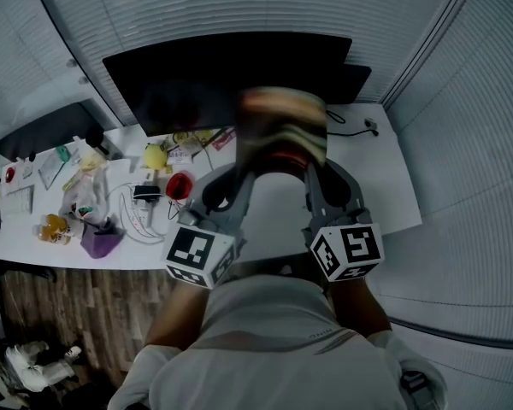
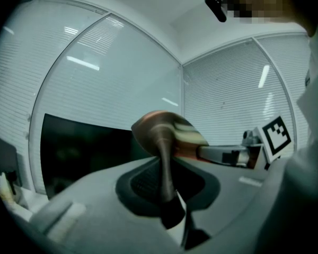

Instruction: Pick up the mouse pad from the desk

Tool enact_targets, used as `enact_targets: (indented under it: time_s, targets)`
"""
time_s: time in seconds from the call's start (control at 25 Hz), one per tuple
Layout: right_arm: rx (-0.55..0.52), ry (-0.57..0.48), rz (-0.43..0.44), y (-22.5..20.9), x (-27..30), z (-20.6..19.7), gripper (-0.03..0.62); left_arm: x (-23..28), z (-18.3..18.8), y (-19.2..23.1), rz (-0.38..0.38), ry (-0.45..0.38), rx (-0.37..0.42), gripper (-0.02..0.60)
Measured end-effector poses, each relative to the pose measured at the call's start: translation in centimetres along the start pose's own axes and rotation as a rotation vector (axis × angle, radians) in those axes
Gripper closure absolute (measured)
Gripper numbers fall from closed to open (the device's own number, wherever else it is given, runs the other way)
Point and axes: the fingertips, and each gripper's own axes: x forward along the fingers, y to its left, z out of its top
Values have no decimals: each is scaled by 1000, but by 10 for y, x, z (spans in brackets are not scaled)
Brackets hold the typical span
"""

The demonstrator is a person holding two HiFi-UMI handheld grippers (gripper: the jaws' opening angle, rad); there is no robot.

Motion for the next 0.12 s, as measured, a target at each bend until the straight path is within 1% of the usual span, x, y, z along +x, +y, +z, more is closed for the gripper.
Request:
enact_targets:
  time_s: [0.12]
  targets:
    - [0, 4, 9, -2, 1, -1, 556, 2, -2, 0, 5, 2, -5, 529]
